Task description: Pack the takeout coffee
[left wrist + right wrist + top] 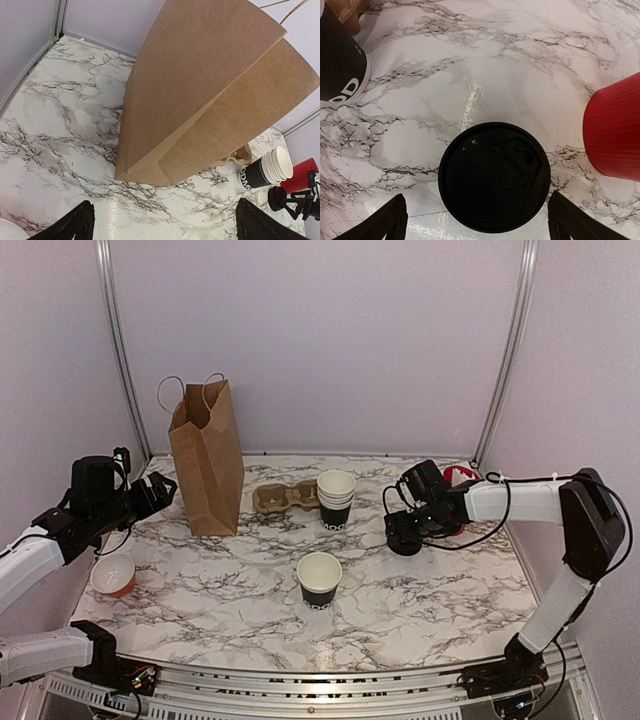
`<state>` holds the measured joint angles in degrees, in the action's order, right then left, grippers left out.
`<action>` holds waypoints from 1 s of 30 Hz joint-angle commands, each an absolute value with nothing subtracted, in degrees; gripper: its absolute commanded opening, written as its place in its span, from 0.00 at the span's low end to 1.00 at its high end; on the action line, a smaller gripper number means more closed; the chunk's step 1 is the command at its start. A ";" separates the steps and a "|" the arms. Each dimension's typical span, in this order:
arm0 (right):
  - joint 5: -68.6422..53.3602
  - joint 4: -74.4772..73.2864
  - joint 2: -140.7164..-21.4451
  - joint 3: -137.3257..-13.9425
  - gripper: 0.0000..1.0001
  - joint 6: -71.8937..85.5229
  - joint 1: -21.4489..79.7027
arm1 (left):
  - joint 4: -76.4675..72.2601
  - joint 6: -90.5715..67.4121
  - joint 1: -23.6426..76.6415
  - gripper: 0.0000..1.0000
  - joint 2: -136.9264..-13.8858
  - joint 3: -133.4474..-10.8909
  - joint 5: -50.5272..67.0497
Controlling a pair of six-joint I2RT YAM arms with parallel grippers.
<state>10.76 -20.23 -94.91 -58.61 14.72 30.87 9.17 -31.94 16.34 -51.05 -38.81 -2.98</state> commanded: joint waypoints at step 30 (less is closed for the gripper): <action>11.44 -16.24 -101.40 -59.71 0.71 14.93 28.35 | 7.12 -31.56 16.60 0.99 -52.08 -39.11 -2.65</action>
